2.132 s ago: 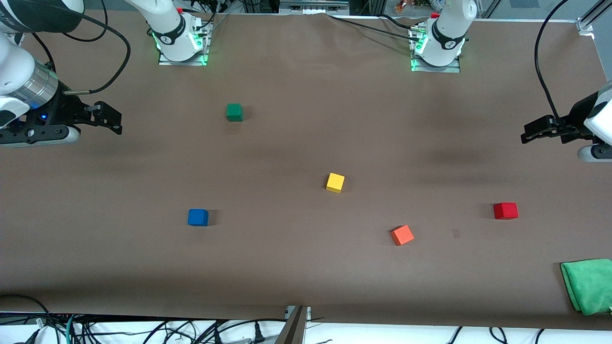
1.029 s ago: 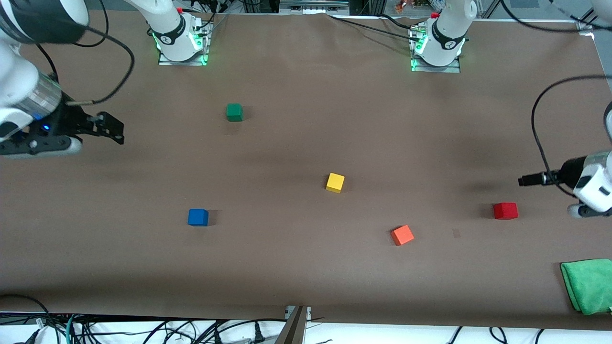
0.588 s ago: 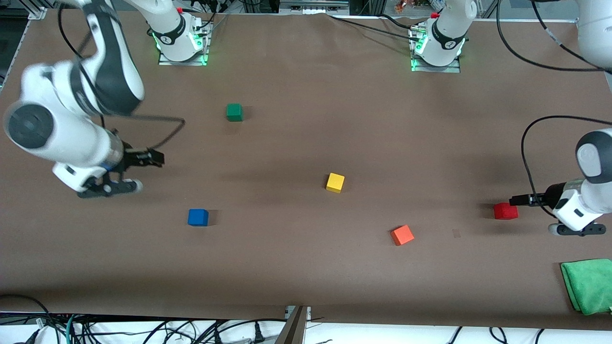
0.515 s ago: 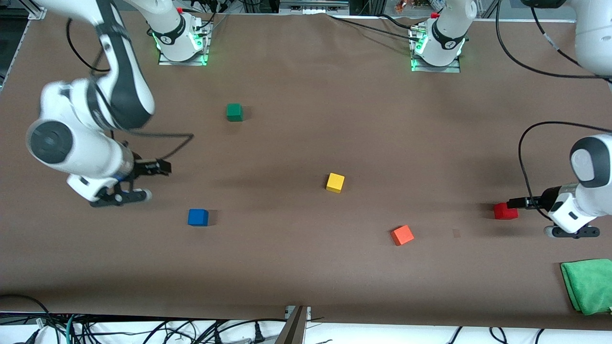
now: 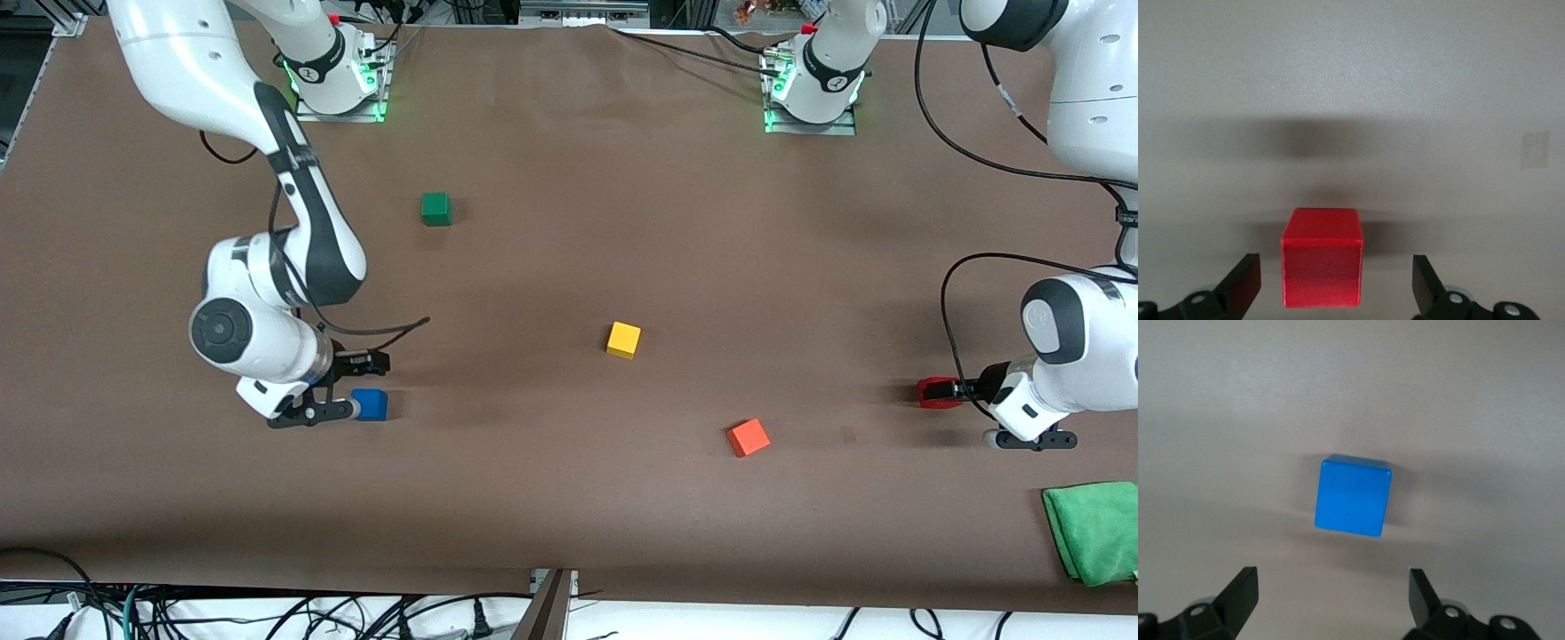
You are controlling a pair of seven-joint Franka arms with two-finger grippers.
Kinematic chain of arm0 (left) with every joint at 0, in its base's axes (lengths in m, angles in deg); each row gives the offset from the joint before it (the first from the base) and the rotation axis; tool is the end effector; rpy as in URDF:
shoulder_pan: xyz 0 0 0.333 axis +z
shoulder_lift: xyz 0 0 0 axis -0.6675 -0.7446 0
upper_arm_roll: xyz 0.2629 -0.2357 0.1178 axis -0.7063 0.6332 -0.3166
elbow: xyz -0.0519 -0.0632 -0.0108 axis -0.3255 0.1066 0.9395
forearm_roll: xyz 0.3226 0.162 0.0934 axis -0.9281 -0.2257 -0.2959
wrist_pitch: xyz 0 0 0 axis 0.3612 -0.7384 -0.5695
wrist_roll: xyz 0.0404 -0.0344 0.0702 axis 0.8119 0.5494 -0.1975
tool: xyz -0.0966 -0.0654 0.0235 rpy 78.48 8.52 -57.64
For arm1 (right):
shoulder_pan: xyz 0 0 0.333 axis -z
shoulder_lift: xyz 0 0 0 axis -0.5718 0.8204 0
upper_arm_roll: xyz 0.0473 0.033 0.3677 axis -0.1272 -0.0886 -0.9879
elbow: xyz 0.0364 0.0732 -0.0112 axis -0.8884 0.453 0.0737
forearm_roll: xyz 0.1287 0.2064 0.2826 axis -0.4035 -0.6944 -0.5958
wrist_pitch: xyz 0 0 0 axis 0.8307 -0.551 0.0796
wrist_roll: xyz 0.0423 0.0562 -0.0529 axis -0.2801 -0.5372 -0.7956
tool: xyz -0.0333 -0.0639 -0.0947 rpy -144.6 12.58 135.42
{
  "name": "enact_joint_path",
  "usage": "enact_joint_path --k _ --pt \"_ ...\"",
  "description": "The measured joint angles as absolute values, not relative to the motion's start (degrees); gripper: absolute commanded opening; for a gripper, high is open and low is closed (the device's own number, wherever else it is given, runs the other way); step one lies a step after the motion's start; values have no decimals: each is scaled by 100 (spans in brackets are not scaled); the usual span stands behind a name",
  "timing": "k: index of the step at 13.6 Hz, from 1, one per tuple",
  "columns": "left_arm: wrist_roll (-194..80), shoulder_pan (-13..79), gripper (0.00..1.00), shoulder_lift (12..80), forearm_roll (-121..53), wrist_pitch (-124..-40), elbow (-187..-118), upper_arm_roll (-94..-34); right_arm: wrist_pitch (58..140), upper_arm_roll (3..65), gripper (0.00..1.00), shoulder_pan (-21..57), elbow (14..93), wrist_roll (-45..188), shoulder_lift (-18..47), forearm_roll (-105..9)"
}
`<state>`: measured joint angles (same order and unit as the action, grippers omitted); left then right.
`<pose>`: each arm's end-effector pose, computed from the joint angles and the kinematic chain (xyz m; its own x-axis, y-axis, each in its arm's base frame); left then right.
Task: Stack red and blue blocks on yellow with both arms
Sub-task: 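Reach the left gripper to the red cube while the right gripper reaches the blue cube, then grasp the red cube with the left gripper while the right gripper grasps blue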
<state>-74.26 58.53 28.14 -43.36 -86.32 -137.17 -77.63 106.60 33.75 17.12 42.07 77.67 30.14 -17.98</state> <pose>0.7082 0.1654 0.2614 0.9944 0.0306 -0.1012 0.0377 -0.9969 0.0692 0.6989 0.1734 0.2966 0.9874 0.1453 -0.0631 0.1431 -0.9890 -0.0386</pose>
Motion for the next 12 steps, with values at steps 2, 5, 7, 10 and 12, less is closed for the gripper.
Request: enact_joint_path --k 2,5,7,10,12 --pt "-7439 5854 72 2813 -4464 -8638 -13750 -7766 10844 3375 99 1716 4187 7767 3159 -1800" --pt "-7445 5855 15 2808 -4576 -8639 -13893 -7766 11018 3376 99 1733 4177 7796 3320 -1827" --pt "-7448 5856 0 2818 -4580 -8642 -13903 -7768 11253 3376 94 1740 4171 7797 3418 -1837" --pt "-7457 5832 0 2878 -4580 -8535 -13856 -7667 11777 3376 86 1741 4169 7796 3617 -1839" --pt "-7461 5707 2 3062 -4580 -8194 -13814 -7313 11902 3377 84 1744 4147 7795 3694 -1839"
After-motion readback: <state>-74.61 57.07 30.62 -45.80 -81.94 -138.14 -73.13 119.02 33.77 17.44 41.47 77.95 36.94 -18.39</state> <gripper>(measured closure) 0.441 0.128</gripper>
